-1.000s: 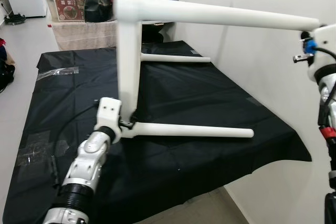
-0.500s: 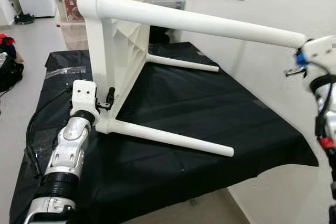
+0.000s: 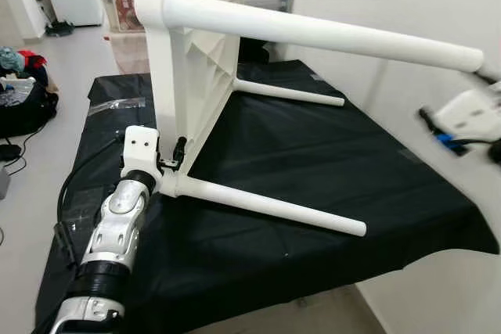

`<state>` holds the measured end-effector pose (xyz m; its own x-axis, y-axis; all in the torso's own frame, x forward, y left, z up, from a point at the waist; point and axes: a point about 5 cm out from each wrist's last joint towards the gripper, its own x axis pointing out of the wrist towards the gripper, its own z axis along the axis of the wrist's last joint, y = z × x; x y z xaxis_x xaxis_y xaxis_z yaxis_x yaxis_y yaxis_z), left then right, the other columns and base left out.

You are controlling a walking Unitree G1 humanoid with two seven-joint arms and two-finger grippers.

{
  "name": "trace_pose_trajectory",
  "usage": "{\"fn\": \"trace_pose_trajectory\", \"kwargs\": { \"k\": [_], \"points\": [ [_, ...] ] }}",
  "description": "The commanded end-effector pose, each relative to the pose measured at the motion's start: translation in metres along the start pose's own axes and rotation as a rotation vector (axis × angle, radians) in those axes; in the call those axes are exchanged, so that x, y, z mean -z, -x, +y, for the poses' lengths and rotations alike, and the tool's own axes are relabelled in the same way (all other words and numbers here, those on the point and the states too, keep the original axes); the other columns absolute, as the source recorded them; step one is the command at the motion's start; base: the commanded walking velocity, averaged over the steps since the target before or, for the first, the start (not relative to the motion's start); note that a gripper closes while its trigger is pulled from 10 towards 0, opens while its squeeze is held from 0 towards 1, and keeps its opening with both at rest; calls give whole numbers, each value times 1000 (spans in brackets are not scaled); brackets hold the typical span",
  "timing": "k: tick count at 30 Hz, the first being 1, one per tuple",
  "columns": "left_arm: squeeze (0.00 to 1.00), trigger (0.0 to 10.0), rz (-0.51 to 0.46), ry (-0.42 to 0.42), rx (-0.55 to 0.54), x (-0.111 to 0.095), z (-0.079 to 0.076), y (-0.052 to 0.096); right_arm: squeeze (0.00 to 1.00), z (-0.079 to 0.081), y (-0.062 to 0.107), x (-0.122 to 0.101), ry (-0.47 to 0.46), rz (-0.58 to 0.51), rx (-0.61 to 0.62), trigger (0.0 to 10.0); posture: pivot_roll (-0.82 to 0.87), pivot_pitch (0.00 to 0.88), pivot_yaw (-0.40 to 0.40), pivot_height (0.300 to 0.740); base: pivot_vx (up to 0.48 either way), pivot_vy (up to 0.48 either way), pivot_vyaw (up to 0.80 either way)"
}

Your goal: Building children table

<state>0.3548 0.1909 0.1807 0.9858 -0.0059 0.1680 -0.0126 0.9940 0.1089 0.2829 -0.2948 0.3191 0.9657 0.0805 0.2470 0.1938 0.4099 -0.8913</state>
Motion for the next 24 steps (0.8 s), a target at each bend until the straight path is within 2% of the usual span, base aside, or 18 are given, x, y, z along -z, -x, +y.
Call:
{"fn": "trace_pose_trajectory", "kwargs": {
  "k": [1, 5, 9, 20, 24],
  "points": [
    [0, 10000, 15, -1, 12, 3, -4, 0, 1000, 6, 4, -1, 16, 2, -39, 10000, 14, 0, -45, 740, 0, 0, 0],
    [0, 10000, 16, 1, 17, 3, -6, -1, 1000, 7, 11, -6, 41, -1, -52, 10000, 10, 0, -42, 740, 0, 0, 0],
    [0, 10000, 22, 2, 24, 5, -6, -3, 1000, 5, 20, -13, 29, -8, -82, 10000, -6, 0, -33, 740, 0, 0, 0],
    [0, 10000, 29, 6, 29, 8, -9, -1, 1000, -17, 12, -24, 83, -39, -4, 10000, -3, 0, -46, 740, 0, 0, 0],
    [0, 10000, 34, 7, 31, 9, -10, -1, 1000, -14, 5, -37, 76, -82, -14, 10000, -5, 0, -50, 740, 0, 0, 0]
  ]
}}
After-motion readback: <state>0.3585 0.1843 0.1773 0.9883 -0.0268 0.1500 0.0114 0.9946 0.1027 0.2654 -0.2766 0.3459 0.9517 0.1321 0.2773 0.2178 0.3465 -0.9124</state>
